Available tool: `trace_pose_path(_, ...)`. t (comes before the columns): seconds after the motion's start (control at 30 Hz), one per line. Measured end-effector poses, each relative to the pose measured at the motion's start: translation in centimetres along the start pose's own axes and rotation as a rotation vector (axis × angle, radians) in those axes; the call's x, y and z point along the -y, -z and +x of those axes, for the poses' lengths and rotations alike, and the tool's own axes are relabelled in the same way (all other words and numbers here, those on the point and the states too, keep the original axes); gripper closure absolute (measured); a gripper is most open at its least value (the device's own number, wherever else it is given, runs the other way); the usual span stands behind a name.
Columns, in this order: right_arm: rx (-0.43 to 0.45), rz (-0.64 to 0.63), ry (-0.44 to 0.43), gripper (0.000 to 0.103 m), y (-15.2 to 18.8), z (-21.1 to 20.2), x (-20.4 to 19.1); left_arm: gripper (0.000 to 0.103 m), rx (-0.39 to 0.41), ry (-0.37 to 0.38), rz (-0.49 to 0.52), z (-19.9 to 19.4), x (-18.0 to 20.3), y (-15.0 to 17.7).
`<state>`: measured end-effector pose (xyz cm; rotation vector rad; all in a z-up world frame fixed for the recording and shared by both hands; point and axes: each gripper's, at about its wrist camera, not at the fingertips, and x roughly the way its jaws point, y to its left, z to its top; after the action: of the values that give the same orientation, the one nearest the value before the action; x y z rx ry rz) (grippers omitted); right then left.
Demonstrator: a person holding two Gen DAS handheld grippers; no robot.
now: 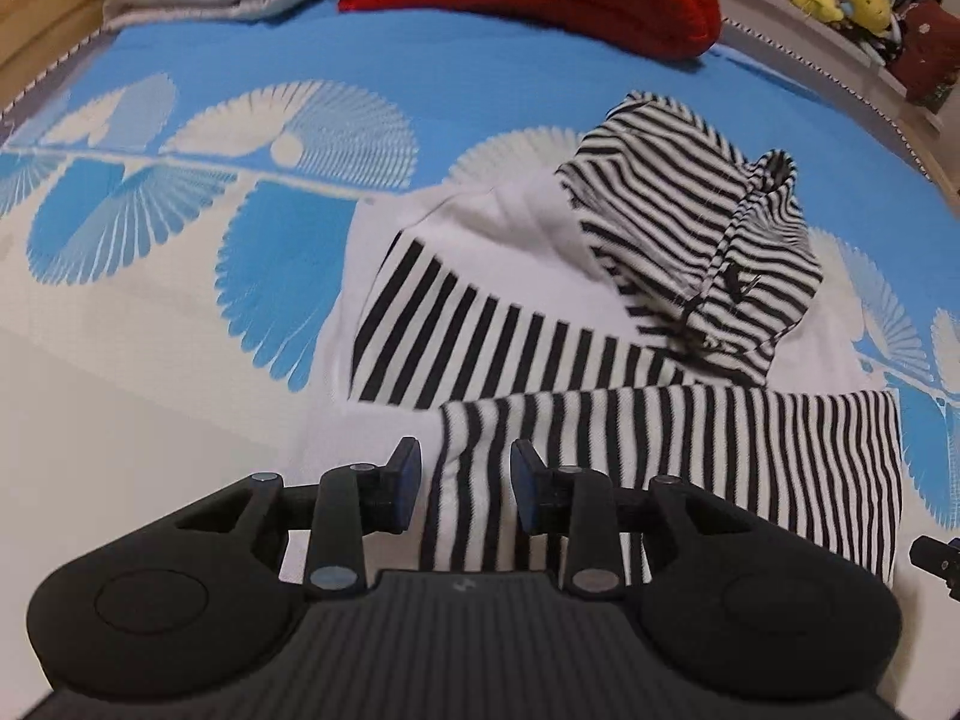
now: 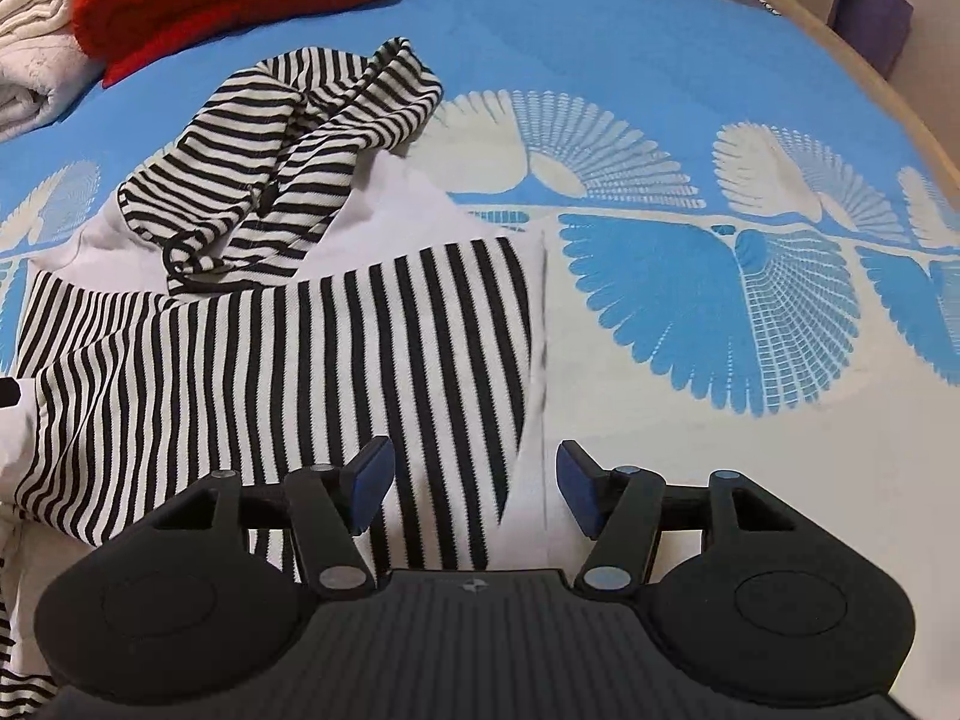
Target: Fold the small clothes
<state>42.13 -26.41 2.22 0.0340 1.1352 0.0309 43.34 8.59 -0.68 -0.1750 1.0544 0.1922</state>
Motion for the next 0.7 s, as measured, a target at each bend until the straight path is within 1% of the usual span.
trace_pose_path(0.17, 0.015, 0.008, 0.005, 0.041, -0.3, -0.5, 0.8, 0.067, 0.104, -0.016, 0.074, -0.9, 1.4, 0.1)
trace_pose_path(0.37, 0.036, 0.003, 0.034, 0.041, -0.5, -1.0, 1.7, 0.067, 0.212, -0.029, 0.130, -1.9, 2.1, -0.2)
trace_pose_path(0.4, 0.042, 0.000, 0.042, 0.041, -0.5, -1.1, 1.9, 0.068, 0.233, -0.028, 0.141, -2.3, 2.2, -0.3)
trace_pose_path(0.47, 0.056, -0.005, 0.060, 0.041, -0.7, -1.4, 2.4, 0.077, 0.267, -0.027, 0.168, -3.0, 2.4, -0.5)
trace_pose_path(0.5, 0.062, -0.008, 0.067, 0.041, -0.8, -1.5, 2.5, 0.079, 0.283, -0.025, 0.183, -3.4, 2.5, -0.7)
trace_pose_path(0.6, 0.082, -0.019, 0.087, 0.041, -1.0, -1.9, 3.0, 0.082, 0.278, -0.001, 0.196, -3.9, 2.9, -1.8)
trace_pose_path(0.7, 0.091, -0.029, 0.104, 0.041, -1.1, -1.9, 3.3, 0.083, 0.275, 0.020, 0.232, -3.3, 4.6, -4.7)
